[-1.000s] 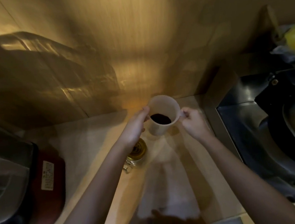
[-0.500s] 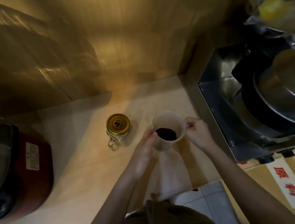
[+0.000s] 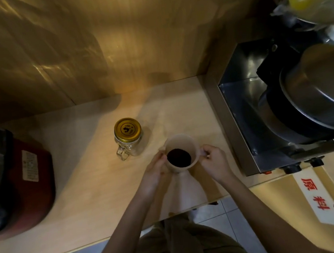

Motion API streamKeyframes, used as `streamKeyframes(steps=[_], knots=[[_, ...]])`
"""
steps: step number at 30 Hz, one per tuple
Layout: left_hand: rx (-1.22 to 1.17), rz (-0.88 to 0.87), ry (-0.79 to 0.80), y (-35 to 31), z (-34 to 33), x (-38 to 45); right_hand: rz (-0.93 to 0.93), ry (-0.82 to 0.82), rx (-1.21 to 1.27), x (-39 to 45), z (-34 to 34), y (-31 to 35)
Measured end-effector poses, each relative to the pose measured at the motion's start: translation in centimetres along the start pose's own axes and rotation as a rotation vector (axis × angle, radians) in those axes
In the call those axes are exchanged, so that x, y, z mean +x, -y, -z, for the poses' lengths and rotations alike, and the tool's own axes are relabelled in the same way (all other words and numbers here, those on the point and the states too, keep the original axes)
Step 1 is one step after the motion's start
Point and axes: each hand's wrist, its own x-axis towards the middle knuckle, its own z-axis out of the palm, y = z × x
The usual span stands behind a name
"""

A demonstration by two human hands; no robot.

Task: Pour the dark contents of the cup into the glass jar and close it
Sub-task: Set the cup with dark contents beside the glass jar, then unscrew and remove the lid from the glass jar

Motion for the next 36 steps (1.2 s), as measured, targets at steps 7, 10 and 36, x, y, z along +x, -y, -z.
streamKeyframes(steps=[7,10,36], knots=[[-0.021,0.005,-0.04,1.0,0.4,0.6,-0.045,0.045,0.079,-0.6,-0.8,-0.6],[-0.039,0.012,-0.053,1.1,0.4,0.7,-0.034,0.029,0.12,-0.7,-0.7,-0.3],[0.658,-0.244,-0.441,2.3,10.1,7.9,0.455,0.264,-0.632,6.1,-10.4,14.5]])
